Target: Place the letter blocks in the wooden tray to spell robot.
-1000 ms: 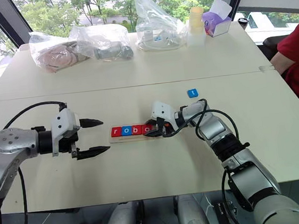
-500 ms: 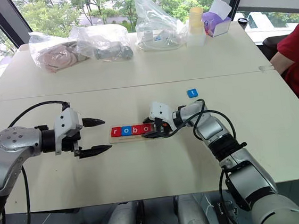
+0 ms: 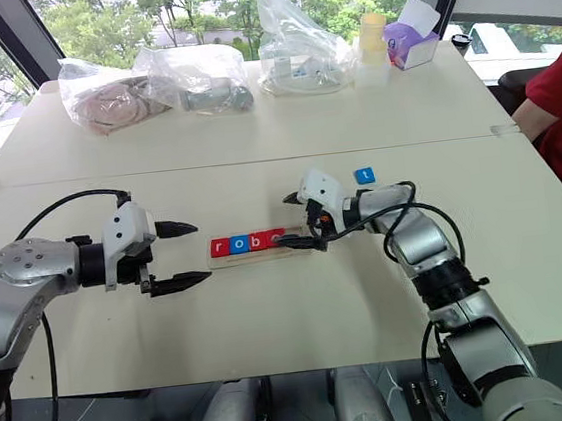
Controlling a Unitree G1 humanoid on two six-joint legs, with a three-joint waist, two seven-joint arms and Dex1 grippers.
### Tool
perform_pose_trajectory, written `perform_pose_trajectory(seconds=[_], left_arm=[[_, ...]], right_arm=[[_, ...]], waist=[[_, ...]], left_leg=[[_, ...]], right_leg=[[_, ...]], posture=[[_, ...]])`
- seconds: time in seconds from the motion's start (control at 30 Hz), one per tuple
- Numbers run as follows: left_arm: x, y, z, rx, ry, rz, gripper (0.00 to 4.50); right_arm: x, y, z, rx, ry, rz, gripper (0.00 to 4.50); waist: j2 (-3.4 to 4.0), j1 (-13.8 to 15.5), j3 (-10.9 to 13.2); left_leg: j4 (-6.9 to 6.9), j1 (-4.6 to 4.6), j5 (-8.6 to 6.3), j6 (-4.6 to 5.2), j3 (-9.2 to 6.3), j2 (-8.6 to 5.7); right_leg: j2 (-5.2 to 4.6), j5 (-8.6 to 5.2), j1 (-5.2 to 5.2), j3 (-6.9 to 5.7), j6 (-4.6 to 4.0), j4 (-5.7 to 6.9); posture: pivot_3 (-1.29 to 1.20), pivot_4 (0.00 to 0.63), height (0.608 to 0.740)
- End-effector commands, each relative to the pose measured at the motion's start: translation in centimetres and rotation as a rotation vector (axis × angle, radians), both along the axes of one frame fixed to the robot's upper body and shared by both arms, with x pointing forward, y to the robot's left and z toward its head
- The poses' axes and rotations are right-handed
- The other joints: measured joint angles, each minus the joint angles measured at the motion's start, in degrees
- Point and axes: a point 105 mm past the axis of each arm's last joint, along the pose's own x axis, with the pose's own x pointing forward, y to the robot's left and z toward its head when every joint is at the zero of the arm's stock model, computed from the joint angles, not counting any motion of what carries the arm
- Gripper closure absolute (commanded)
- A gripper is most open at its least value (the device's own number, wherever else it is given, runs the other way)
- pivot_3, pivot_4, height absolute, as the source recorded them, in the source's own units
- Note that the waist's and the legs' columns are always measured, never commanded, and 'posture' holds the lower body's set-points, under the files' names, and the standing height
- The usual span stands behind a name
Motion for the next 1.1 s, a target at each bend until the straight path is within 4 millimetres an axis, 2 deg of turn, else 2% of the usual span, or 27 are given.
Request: perform_pose_trajectory(seconds=[0.03,0.13,0.2,0.3,0.43,0.57,0.77,0.87,1.0,1.03,1.1], left_arm=[[0.1,-0.7,1.7,-0.049,-0.054,-0.012,0.0],[0.4,-1.8,2.7,-0.125,-0.075,-0.021,0.0],[0.7,-2.6,3.3,-0.168,-0.085,-0.029,0.0],[1.1,-3.6,3.2,-0.164,-0.092,-0.048,0.0],[2.6,-4.8,3.3,-0.18,-0.122,-0.044,0.0],[3.6,-6.5,3.3,-0.193,-0.137,-0.075,0.0],[4.7,-6.6,2.5,-0.146,-0.155,-0.067,0.0],[4.5,-6.6,2.4,-0.153,-0.153,-0.07,0.0],[4.4,-6.5,2.4,-0.159,-0.15,-0.065,0.0],[4.4,-6.5,2.4,-0.161,-0.15,-0.064,0.0],[4.3,-6.6,2.5,-0.165,-0.151,-0.068,0.0]], right_arm=[[1.0,-2.5,2.0,0.05,-0.066,-0.171,0.07],[3.7,-7.0,2.0,0.073,-0.113,-0.514,0.07],[4.3,-8.5,1.9,0.08,-0.127,-0.646,0.07],[4.5,-9.0,1.1,0.042,-0.125,-0.724,0.07],[5.5,-10.2,0.4,0.028,-0.114,-0.878,0.07],[6.7,-10.1,-0.7,0.056,-0.044,-0.926,0.07],[8.4,-10.8,-2.6,0.053,0.024,-1.013,0.07],[8.6,-11.4,-3.4,0.103,0.114,-1.095,0.83],[8.4,-10.6,-3.6,0.081,0.115,-1.09,2.9],[8.3,-10.4,-3.7,0.079,0.116,-1.087,3.27],[8.2,-10.1,-3.5,0.071,0.101,-1.089,3.25]], waist=[[0.0,0.0,0.0],[0.0,0.0,0.0],[-0.02,0.0,0.0],[-0.02,-0.2,0.0],[0.01,-0.2,0.0],[0.01,-0.3,0.0],[0.01,-0.5,0.0],[0.0,-0.4,0.0],[-0.01,-0.2,0.0],[-0.01,-0.2,-0.1],[-0.01,-0.2,-0.1]], left_leg=[[0.0,0.0,0.0,0.0,0.0,0.0],[0.03,0.01,0.0,0.0,0.02,-0.01],[0.06,-0.01,0.01,-0.02,0.04,-0.03],[0.02,0.0,0.01,-0.02,0.04,-0.06],[-0.04,0.01,0.01,-0.02,0.06,-0.1],[0.03,-0.01,0.02,-0.02,0.09,-0.12],[-0.05,0.03,0.01,-0.01,0.08,-0.11],[-0.02,0.04,0.02,-0.02,0.07,-0.1],[0.0,0.04,0.02,-0.02,0.04,-0.07],[0.0,0.03,0.02,-0.02,0.04,-0.07],[0.0,0.03,0.01,-0.02,0.04,-0.08]], right_leg=[[0.0,0.0,0.0,0.0,0.0,0.0],[0.0,0.0,0.01,0.01,-0.01,0.0],[0.0,0.0,0.01,0.01,0.0,0.0],[0.01,0.01,0.01,0.02,0.01,0.0],[0.1,0.01,-0.01,0.02,0.01,0.03],[0.09,0.01,-0.01,0.04,0.01,0.03],[0.11,0.01,-0.01,0.04,0.02,0.03],[0.1,0.01,0.04,0.04,0.01,0.03],[0.04,0.01,0.08,0.04,0.02,0.03],[0.03,0.01,0.08,0.04,0.02,0.02],[0.02,0.01,0.08,0.04,0.02,0.02]], posture=[[0.0,0.15,0.74],[0.0,0.15,0.74],[0.0,0.15,0.74],[0.0,0.15,0.74],[0.0,0.15,0.74],[0.0,0.15,0.74],[0.0,0.15,0.74],[0.0,0.15,0.74],[0.0,0.15,0.74],[0.0,0.15,0.74],[0.0,0.15,0.74]])
